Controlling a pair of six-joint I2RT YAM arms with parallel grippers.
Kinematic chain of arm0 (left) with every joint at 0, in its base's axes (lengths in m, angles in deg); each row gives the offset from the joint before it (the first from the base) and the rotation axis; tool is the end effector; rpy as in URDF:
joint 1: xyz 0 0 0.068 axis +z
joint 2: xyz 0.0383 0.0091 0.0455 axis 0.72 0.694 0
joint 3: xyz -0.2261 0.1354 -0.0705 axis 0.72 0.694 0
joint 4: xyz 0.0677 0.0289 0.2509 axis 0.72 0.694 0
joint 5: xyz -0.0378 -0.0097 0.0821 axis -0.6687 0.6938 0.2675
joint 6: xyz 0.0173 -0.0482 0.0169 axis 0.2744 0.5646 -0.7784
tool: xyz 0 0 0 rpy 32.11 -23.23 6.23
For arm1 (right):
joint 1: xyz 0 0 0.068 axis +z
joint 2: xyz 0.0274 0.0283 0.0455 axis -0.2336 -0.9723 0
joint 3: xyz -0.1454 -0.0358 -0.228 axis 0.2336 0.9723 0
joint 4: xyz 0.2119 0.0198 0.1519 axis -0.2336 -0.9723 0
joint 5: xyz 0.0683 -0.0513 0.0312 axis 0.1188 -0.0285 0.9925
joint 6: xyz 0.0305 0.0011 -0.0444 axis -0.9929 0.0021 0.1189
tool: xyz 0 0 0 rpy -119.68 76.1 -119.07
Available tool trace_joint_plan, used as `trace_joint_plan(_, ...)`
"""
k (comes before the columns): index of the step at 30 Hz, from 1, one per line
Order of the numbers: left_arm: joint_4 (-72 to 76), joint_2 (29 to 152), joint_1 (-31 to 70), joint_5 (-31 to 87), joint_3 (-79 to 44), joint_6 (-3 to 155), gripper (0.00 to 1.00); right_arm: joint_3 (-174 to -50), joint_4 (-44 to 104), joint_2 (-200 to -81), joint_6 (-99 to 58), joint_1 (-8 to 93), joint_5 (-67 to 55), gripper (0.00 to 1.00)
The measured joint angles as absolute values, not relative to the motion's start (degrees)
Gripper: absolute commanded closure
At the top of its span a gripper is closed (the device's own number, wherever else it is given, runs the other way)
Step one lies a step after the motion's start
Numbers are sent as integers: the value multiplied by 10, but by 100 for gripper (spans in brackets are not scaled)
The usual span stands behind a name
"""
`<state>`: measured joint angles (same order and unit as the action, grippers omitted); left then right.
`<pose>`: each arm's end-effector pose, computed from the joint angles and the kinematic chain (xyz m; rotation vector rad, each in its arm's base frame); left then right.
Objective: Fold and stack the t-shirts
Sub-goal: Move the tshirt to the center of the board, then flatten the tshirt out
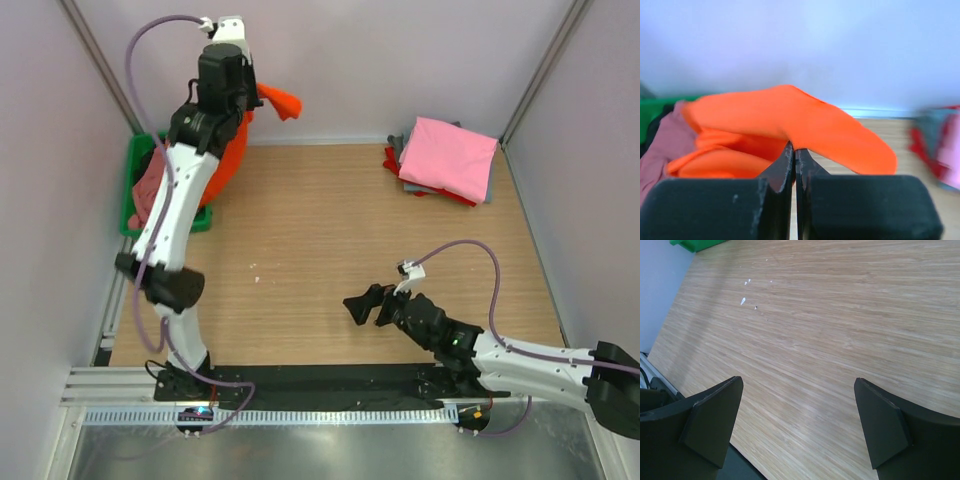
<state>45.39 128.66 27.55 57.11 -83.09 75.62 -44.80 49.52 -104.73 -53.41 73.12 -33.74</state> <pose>0.4063 -0.1226 0.4828 -0.1401 1.8335 -0.0260 0.0958 0.1387 0.1698 -0.0828 1.9451 0.8543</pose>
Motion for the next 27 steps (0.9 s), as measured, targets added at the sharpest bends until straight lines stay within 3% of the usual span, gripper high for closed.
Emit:
trace_joint_plan(3, 470, 1161, 205, 561, -788, 755, 87, -446, 490, -1029, -536, 731, -340, 0)
trace_joint_plan(4, 479, 1121, 194, 553, -758, 758, 57, -445, 482, -1018, -538, 731, -341, 0)
trace_joint_plan(7, 508, 1029, 193, 520, -647, 775, 0, -447, 443, -974, -542, 731, -344, 0)
trace_joint_plan(18, 596, 943, 171, 454, -175, 856, 0, -691, 79, -760, -563, 731, -435, 0)
trace_joint_plan(23, 589, 779, 171, 442, -104, 893, 0, -731, 8, -787, -575, 731, -464, 0)
trace_joint_plan(27, 577, 703, 171, 438, -73, 908, 3, -714, 13, -908, -582, 730, -438, 0)
